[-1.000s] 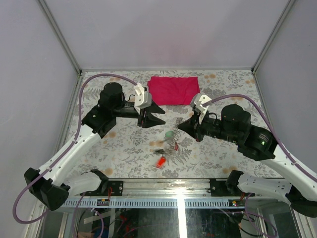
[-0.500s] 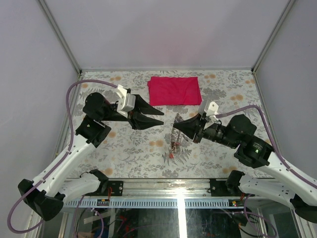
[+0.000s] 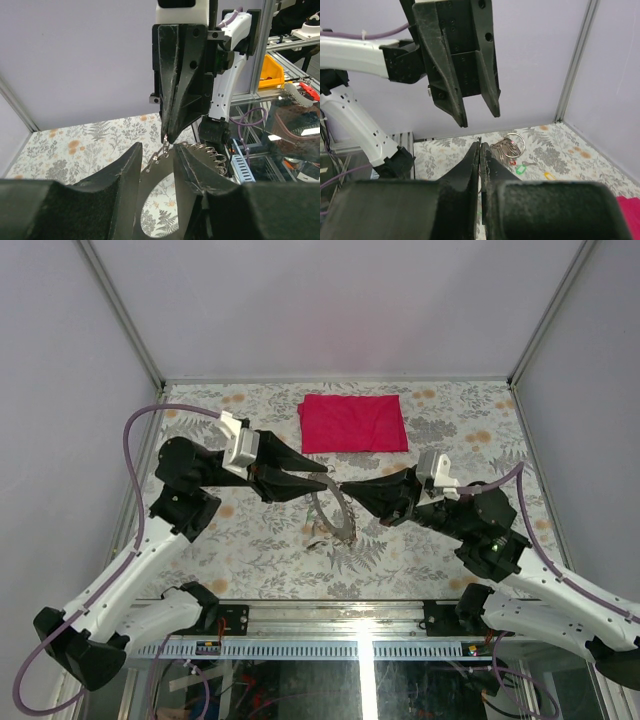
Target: Put the keys on the keyring
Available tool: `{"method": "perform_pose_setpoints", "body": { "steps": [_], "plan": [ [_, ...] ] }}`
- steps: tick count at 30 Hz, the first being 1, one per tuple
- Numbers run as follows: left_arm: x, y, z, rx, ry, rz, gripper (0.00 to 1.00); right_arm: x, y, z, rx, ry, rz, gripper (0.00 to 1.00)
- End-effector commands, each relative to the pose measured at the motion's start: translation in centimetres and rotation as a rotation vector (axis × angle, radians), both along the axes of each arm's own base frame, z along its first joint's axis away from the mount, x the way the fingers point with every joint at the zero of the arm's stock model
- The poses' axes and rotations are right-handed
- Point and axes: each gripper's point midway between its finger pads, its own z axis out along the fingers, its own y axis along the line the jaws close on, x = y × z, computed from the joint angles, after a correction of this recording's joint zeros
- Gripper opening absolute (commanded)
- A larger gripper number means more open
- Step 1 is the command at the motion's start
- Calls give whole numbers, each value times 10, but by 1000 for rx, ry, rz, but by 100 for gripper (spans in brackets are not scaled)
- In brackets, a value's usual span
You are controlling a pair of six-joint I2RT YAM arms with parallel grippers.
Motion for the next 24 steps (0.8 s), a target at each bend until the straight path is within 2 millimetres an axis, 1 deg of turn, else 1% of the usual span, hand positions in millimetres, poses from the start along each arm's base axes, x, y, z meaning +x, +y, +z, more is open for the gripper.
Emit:
{"method": "perform_pose_setpoints", "body": {
  "steps": [1,4,8,13,18,24],
  "plan": [
    [-14,8,23,-85,-59,-1,30,-15,-20,68,244,-127,13,0],
    [-17,9,22,-87,-54,-5,28,-14,-23,73,296,-130,4,0],
    [-16,8,17,-84,-42,-4,27,-16,-25,77,342,-141,13,0],
    [-15,4,17,-93,-31,-12,27,-21,-22,80,354,-147,47,0],
    [-20,-2,18,-102,-29,-48,27,-24,-21,83,365,-143,74,0],
    [-23,-9,16,-99,-24,-69,28,-27,-16,82,363,-136,107,0]
  ]
}}
